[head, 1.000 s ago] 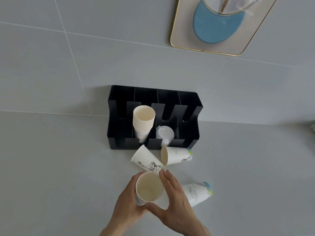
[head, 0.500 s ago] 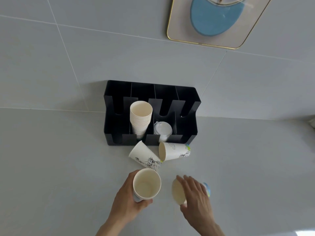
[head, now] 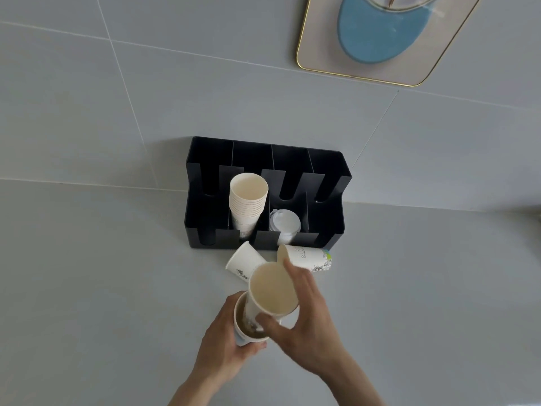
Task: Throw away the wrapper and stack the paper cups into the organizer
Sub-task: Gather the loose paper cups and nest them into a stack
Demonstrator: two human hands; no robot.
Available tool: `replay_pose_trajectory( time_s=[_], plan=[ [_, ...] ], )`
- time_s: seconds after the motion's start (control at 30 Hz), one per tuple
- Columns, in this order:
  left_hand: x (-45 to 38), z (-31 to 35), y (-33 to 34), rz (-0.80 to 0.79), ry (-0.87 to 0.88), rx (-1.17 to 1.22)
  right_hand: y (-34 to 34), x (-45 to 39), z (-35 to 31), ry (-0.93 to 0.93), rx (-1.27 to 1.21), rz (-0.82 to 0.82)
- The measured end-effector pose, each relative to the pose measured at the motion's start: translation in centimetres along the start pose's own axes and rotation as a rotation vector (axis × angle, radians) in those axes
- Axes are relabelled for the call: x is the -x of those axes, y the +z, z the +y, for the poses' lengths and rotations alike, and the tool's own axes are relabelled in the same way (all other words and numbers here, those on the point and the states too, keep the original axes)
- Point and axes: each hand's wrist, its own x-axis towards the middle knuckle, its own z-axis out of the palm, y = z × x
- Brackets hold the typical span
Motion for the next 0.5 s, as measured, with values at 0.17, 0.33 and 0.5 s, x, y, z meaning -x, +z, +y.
replay_pose_trajectory(
  time_s=[0.17,0.33,0.5],
  plan=[
    [-0.2,-0.3,0.2,0.014,0.016,-0.032,2.9,1.4,3.0,0.008,0.175,-0.170],
    [-0.1,-0.7,0.4,0.016,0.019,-0.035,4.0,1.7,3.8,0.033,0.209,-0.143],
    [-0.4,-0.8,-0.7,0.056,0.021,0.008,3.4,-0.4,3.6,0.071,0.150,-0.165]
  ],
)
